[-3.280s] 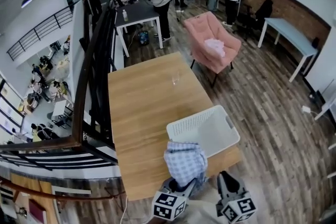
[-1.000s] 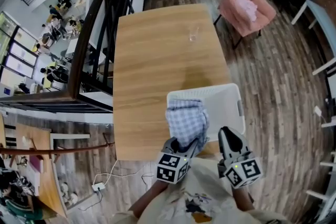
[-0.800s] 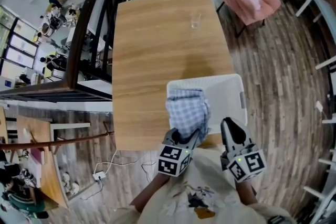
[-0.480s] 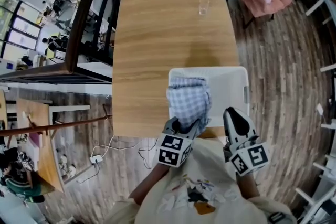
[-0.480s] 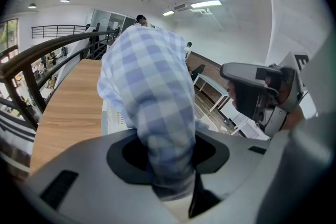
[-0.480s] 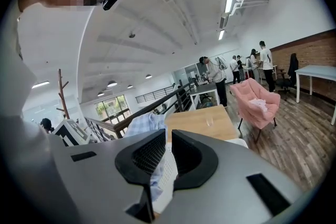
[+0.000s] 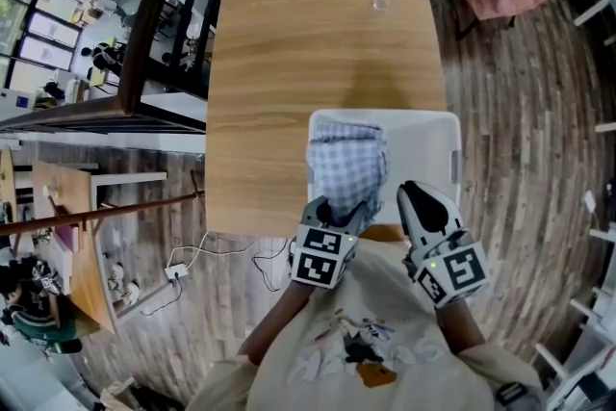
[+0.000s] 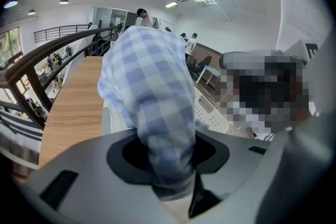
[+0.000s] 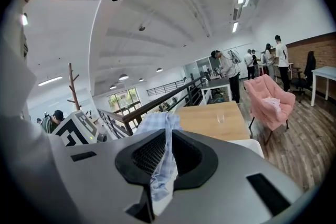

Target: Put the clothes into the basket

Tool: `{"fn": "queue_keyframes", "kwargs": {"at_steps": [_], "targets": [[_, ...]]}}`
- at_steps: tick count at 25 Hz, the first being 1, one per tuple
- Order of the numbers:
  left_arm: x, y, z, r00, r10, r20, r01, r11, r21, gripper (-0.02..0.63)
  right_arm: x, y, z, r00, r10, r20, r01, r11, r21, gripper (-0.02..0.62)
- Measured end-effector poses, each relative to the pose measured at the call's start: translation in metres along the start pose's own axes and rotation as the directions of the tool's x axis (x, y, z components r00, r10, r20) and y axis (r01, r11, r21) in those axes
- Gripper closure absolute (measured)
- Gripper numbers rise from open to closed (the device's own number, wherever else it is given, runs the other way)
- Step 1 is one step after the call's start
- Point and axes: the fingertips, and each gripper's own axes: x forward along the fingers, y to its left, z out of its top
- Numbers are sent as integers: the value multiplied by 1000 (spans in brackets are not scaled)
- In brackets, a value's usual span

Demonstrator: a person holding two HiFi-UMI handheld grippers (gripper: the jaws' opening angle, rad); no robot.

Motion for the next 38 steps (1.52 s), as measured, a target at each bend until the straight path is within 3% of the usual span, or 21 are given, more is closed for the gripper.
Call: {"fn": "queue_keyframes", "kwargs": {"at_steps": [16, 24, 38], "targets": [[33, 13, -10, 996, 44, -79, -44, 999, 4, 434, 29, -3, -25, 985, 110, -134, -131, 979, -155, 545], [46, 18, -13, 992, 57, -114, -58, 998, -3, 434, 43, -14, -51, 977, 108, -186, -130, 985, -114, 545], [84, 27, -33, 974, 57, -217, -62, 998, -15, 434, 63, -38, -67, 980, 69, -188, -83, 994, -68, 545]]}}
